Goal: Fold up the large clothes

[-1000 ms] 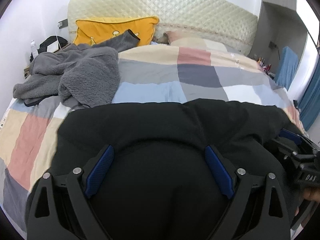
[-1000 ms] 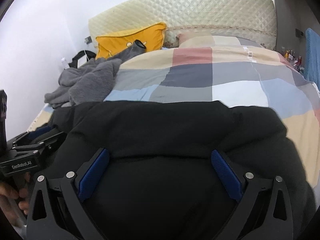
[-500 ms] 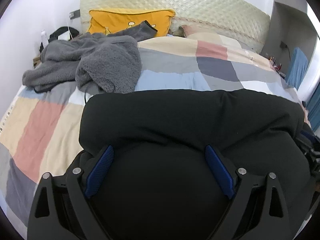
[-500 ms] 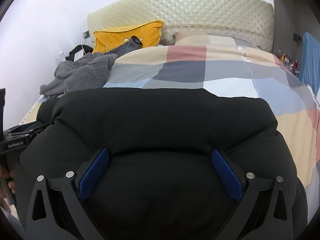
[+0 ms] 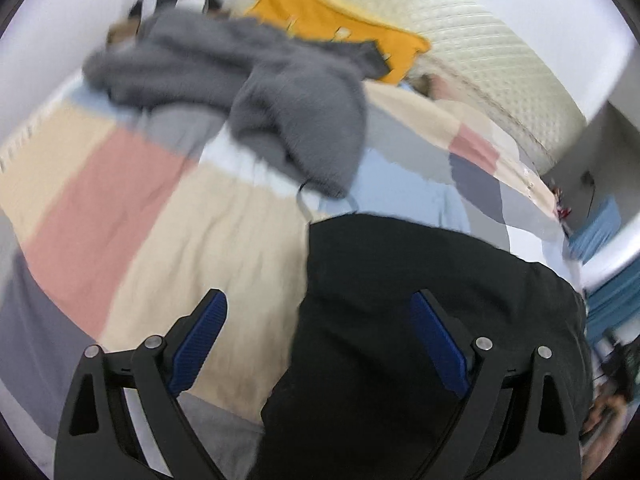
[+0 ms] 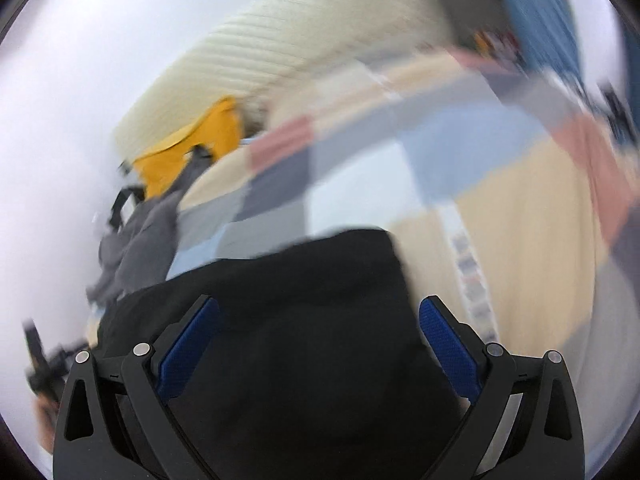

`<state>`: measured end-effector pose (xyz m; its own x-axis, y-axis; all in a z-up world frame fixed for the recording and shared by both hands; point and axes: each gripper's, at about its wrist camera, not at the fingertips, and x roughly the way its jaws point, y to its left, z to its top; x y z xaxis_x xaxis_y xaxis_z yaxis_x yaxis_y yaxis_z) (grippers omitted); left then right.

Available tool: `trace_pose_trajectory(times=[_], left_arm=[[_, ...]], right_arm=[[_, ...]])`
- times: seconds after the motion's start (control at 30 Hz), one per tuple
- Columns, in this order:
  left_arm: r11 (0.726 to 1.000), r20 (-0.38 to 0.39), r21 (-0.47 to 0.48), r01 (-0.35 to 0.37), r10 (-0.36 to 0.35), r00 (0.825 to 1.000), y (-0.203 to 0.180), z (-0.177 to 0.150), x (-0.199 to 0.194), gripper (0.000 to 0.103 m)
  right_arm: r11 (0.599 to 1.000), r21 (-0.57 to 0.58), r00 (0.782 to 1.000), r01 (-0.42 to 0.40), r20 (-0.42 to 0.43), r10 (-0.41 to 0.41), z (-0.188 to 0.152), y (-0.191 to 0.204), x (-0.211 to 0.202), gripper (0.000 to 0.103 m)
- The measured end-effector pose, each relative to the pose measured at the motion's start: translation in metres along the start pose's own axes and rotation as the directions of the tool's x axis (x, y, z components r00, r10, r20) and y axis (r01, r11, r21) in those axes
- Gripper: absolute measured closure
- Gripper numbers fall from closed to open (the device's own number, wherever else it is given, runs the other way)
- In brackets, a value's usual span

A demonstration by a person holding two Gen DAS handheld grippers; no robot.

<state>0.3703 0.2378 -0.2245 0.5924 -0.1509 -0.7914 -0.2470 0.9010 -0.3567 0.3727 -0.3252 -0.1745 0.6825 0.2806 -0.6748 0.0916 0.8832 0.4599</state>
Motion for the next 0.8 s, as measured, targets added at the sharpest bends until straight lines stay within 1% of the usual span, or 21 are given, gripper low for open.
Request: trace_pose_trajectory(times=[0.03,0.1,0.13,0.2,0.23,0.27,0.3,0.33,0.37,0.4,0.47,0.5,0.53,0.57,0.63,0.7,0.77,0.8], left_arm=[[1.000,-0.032,-0.015,0.006,-0.007,0.999,0.003,0.000,0.007,0.010],[0.997,-0.096,-0.048,0.059,-0.063,0.993,0.008,-0.003,0.021,0.011],[0.995,-0.113,-0.060,0.082,-0.088,0.990,0.008,-0.004,0.025,0.011],[0.984,-0.133,-0.101,0.146,-0.159,0.978,0.008,-0.007,0.031,0.015],[0.977,-0.140,-0.118,0.179,-0.195,0.971,0.007,-0.008,0.031,0.023],[0.967,-0.148,-0.132,0.219,-0.237,0.960,0.005,-0.009,0.032,0.033],[0.956,-0.158,-0.142,0.255,-0.276,0.948,0.001,-0.010,0.034,0.037],[0.955,-0.160,-0.136,0.262,-0.282,0.946,-0.004,-0.010,0.034,0.044],[0.959,-0.155,-0.117,0.259,-0.275,0.949,-0.009,-0.010,0.032,0.053],[0.963,-0.136,-0.094,0.254,-0.265,0.955,-0.015,-0.009,0.029,0.060],[0.962,-0.099,-0.093,0.255,-0.264,0.959,-0.018,-0.007,0.023,0.086],[0.961,-0.061,-0.095,0.258,-0.265,0.962,-0.020,-0.005,0.016,0.091],[0.961,-0.030,-0.092,0.259,-0.263,0.964,-0.021,-0.001,0.010,0.095],[0.960,0.011,-0.086,0.265,-0.265,0.964,-0.023,0.001,0.003,0.097],[0.960,0.067,-0.068,0.271,-0.267,0.961,-0.024,0.006,-0.008,0.097],[0.968,0.119,-0.025,0.249,-0.245,0.962,-0.032,0.011,-0.017,0.097],[0.973,0.146,0.013,0.229,-0.228,0.963,-0.039,0.014,-0.020,0.097],[0.977,0.149,0.025,0.210,-0.211,0.966,-0.040,0.015,-0.019,0.097]], right_arm=[[0.998,0.064,0.999,-0.008,-0.032,0.010,-0.001,-0.017,0.006,0.003],[0.984,0.176,0.995,-0.039,-0.085,0.054,-0.007,-0.042,0.018,0.003],[0.975,0.217,0.992,-0.049,-0.101,0.072,-0.010,-0.050,0.024,0.003],[0.966,0.248,0.984,-0.071,-0.138,0.108,-0.014,-0.055,0.034,0.003],[0.965,0.250,0.980,-0.082,-0.158,0.124,-0.016,-0.053,0.039,0.004],[0.964,0.245,0.973,-0.102,-0.175,0.148,-0.017,-0.050,0.044,0.010],[0.964,0.230,0.966,-0.136,-0.187,0.181,-0.018,-0.044,0.049,0.014],[0.966,0.212,0.962,-0.149,-0.193,0.191,-0.018,-0.038,0.052,0.024],[0.970,0.196,0.965,-0.146,-0.189,0.183,-0.018,-0.034,0.053,0.035],[0.972,0.181,0.969,-0.152,-0.168,0.183,-0.017,-0.028,0.051,0.042],[0.973,0.161,0.974,-0.168,-0.126,0.189,-0.013,-0.019,0.044,0.073],[0.976,0.146,0.979,-0.163,-0.099,0.178,-0.009,-0.014,0.039,0.079],[0.980,0.124,0.983,-0.156,-0.073,0.165,-0.006,-0.010,0.033,0.086],[0.984,0.095,0.987,-0.153,-0.043,0.158,-0.002,-0.005,0.026,0.089],[0.988,0.062,0.990,-0.141,0.012,0.141,0.005,0.000,0.013,0.091],[0.991,0.047,0.991,-0.125,0.058,0.122,0.011,-0.001,0.003,0.091],[0.993,0.040,0.990,-0.109,0.089,0.105,0.016,-0.007,-0.001,0.091],[0.995,0.042,0.991,-0.095,0.098,0.091,0.017,-0.011,0.000,0.092]])
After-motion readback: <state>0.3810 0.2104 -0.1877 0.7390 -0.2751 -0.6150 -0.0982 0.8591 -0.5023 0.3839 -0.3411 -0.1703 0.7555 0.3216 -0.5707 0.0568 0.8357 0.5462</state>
